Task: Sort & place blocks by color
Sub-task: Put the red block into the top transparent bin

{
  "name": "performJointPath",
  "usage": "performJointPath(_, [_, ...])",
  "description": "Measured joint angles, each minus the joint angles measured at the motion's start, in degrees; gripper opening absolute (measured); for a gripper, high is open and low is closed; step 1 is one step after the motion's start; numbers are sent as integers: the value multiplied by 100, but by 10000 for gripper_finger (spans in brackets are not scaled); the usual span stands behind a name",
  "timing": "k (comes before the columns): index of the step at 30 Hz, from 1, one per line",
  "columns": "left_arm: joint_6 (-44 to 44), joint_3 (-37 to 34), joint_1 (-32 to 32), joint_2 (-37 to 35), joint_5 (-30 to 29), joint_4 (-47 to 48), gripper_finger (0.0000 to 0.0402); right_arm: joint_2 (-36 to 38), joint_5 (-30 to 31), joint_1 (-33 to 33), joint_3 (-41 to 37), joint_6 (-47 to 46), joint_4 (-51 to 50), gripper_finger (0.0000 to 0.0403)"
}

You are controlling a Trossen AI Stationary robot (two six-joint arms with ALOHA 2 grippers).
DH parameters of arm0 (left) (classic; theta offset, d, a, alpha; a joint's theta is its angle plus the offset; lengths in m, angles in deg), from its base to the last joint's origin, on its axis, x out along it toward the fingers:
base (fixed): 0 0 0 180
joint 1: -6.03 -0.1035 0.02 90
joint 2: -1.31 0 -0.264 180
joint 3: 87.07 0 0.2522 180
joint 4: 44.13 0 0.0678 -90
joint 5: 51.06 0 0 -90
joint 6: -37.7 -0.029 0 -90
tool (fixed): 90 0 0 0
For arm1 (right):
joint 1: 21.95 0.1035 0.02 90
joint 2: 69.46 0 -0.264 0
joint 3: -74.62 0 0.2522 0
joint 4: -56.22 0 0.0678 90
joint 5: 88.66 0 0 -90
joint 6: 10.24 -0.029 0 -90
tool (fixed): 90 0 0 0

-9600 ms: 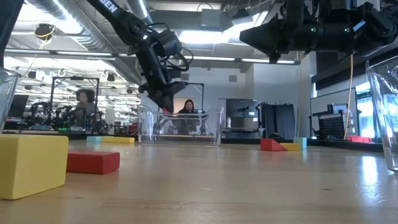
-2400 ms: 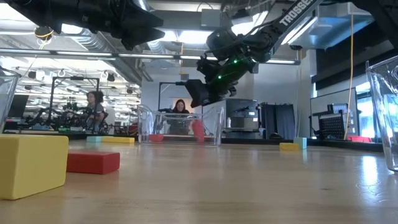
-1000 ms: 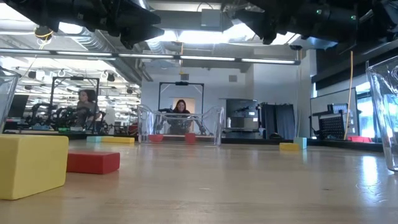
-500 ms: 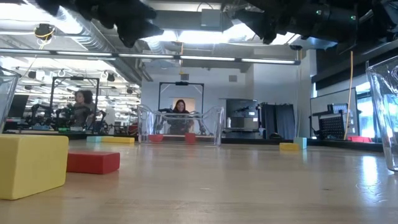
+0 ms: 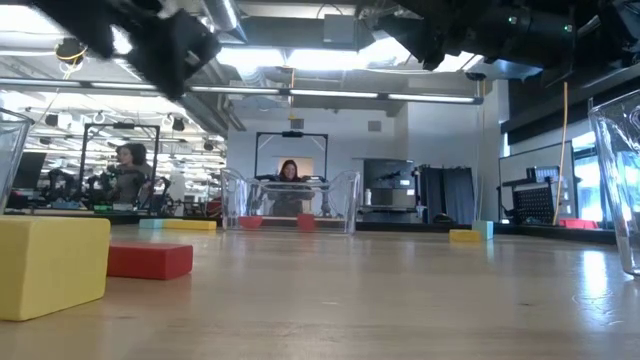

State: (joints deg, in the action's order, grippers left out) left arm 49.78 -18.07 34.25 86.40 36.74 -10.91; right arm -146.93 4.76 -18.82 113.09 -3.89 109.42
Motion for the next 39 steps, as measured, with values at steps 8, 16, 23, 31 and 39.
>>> performJointPath(8, [173,125,264,765,-751,46,219,0,4,0,2,-2,0,319])
performJointPath(16, [482,125,263,1133,-528,67,219,0,7,0,2,2,0,319])
performJointPath(23, [589,125,256,1319,-469,75,219,0,7,0,2,7,0,319])
performJointPath(31, [597,125,254,1527,-472,123,219,0,4,-1,4,0,0,319])
performJointPath(39, [754,135,255,1750,-438,177,219,0,2,-2,4,0,2,319])
